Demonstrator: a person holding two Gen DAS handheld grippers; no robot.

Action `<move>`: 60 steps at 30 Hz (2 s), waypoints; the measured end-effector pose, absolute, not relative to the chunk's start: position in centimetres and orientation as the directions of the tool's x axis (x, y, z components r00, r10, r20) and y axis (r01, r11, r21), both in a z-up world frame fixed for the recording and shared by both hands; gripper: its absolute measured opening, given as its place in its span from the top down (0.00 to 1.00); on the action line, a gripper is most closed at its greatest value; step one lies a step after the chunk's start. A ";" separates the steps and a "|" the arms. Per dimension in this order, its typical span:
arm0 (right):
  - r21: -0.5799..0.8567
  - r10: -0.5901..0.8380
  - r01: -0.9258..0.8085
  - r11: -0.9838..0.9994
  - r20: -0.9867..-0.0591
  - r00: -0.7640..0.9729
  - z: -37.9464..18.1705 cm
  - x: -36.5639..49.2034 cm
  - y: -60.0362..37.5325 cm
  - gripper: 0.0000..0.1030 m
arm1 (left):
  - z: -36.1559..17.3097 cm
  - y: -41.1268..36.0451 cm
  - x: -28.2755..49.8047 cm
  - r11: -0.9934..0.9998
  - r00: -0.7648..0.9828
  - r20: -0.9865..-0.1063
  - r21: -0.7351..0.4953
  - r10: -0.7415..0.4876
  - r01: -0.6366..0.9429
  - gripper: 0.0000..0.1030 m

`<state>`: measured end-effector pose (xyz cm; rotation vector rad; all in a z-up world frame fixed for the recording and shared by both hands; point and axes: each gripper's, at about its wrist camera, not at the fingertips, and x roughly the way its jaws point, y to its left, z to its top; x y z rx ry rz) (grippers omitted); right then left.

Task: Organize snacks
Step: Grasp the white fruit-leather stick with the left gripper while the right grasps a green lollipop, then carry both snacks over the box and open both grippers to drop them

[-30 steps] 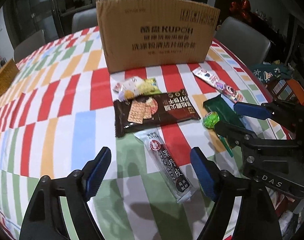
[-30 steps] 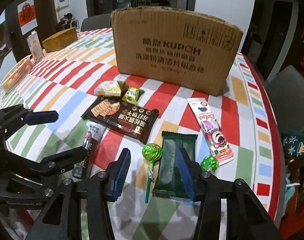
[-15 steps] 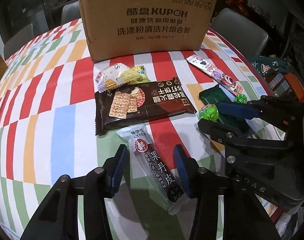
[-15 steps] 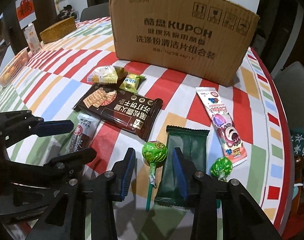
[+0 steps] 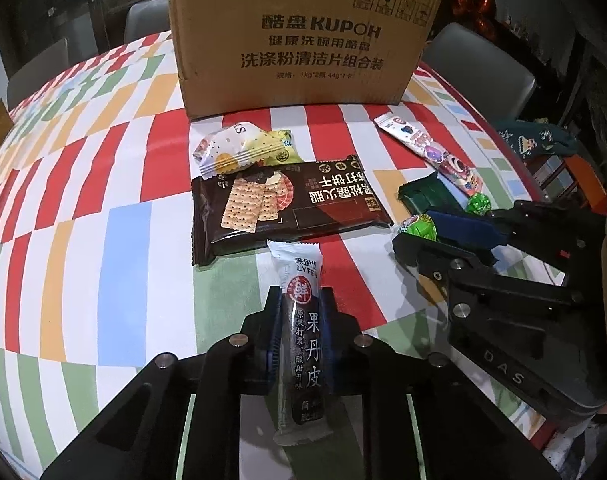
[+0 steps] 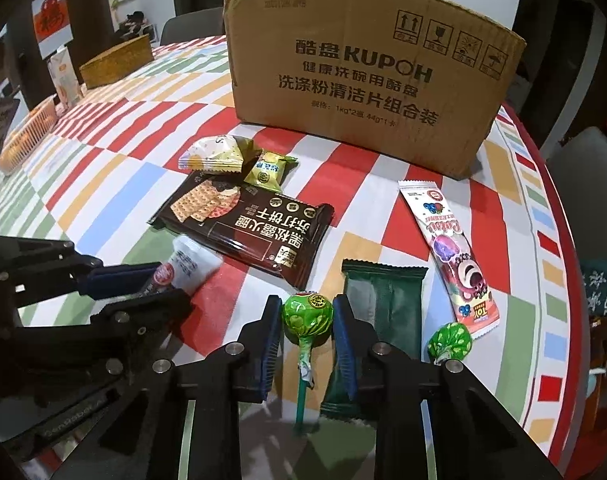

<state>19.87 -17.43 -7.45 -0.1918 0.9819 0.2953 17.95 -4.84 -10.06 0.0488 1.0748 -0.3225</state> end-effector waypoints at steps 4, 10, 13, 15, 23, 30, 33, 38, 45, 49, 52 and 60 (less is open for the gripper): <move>-0.024 0.161 -0.322 0.947 -0.828 0.537 -6.8 19.2 -17.5 0.74 | -9.6 -4.6 17.5 0.951 0.442 -0.862 -0.128 -0.247 0.281 0.82; -0.004 0.182 -0.312 0.950 -0.805 0.564 -5.3 18.3 -17.8 0.74 | -8.3 -4.3 16.8 0.947 0.467 -0.841 -0.153 -0.274 0.281 0.82; 0.003 0.191 -0.310 0.951 -0.794 0.577 -4.5 17.9 -17.9 0.74 | -7.3 -4.2 16.5 0.945 0.487 -0.826 -0.154 -0.283 0.287 0.82; 0.003 0.193 -0.309 0.951 -0.786 0.587 -4.1 17.7 -17.9 0.74 | -6.6 -4.2 16.3 0.944 0.505 -0.814 -0.153 -0.287 0.291 0.83; 0.010 0.215 -0.308 0.951 -0.740 0.637 -1.3 17.0 -18.0 0.74 | -3.1 -3.8 15.6 0.942 0.578 -0.755 -0.159 -0.308 0.295 0.83; 0.010 0.227 -0.305 0.952 -0.690 0.687 1.3 16.9 -18.1 0.74 | -0.4 -3.5 15.9 0.942 0.631 -0.708 -0.153 -0.316 0.300 0.83; 0.009 0.229 -0.302 0.953 -0.672 0.704 2.3 17.1 -18.1 0.74 | 0.7 -3.4 16.2 0.942 0.652 -0.689 -0.147 -0.316 0.302 0.83; 0.005 0.229 -0.296 0.955 -0.643 0.731 3.9 17.5 -18.1 0.74 | 2.4 -3.4 16.9 0.942 0.685 -0.656 -0.136 -0.317 0.305 0.83; 0.005 0.228 -0.281 0.960 -0.595 0.770 6.3 18.8 -18.3 0.74 | 4.7 -3.4 18.1 0.944 0.725 -0.610 -0.136 -0.320 0.302 0.83; 0.015 0.230 -0.270 0.963 -0.570 0.789 7.6 19.9 -18.6 0.74 | 6.1 -3.3 19.2 0.944 0.742 -0.587 -0.141 -0.323 0.299 0.83; 0.018 0.226 -0.259 0.966 -0.553 0.802 8.6 20.8 -18.8 0.74 | 7.0 -3.2 20.2 0.945 0.755 -0.572 -0.137 -0.319 0.295 0.83; 0.015 0.215 -0.242 0.970 -0.512 0.832 11.3 23.3 -19.1 0.74 | 9.5 -3.3 22.7 0.946 0.777 -0.543 -0.126 -0.317 0.298 0.83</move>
